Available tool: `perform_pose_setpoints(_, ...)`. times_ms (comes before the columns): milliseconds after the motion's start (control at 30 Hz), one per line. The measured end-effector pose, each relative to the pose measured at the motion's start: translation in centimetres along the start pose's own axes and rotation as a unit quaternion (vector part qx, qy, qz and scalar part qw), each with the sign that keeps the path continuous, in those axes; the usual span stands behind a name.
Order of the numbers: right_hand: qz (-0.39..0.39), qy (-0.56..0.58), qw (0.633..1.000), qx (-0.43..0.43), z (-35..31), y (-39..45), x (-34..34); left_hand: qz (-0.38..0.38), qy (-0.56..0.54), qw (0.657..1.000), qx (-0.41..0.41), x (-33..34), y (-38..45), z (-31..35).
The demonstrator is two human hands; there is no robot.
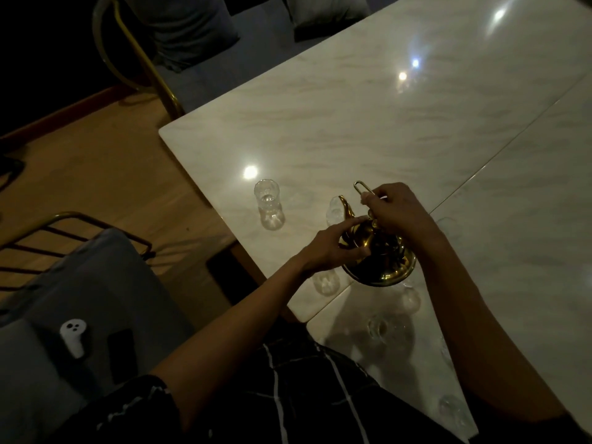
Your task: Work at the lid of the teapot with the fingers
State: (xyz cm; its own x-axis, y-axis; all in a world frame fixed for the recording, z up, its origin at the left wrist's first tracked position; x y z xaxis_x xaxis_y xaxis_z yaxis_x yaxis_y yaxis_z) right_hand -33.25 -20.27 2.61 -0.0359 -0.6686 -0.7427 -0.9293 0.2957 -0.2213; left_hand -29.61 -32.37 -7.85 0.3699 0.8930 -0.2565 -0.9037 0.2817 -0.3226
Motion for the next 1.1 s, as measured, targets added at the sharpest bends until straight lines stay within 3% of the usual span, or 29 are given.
perform_pose_setpoints(500,-0.027,-0.002,0.998,-0.051,-11.8,-0.4,8.2,0.069,0.006,0.997,0.046,-13.2,-1.6,-3.4)
perform_pose_setpoints(1100,-0.037,-0.079,0.994,-0.062,-15.8,1.3,9.9,0.063,-0.021,0.998,0.014,-15.1,-1.5,-3.2)
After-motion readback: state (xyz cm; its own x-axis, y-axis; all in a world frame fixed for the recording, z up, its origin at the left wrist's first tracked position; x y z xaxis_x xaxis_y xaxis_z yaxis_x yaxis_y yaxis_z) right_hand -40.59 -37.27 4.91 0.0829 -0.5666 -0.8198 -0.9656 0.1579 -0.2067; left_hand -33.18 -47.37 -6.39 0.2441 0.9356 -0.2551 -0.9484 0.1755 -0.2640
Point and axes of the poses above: each hand's wrist, its own y-axis towards the middle knuckle, its own x-axis out of the palm, z = x × y, the point moved 6 cm from there along y, towards the middle knuckle, and after that the axes turned 14 degrees about z, right-handed, at the moved point
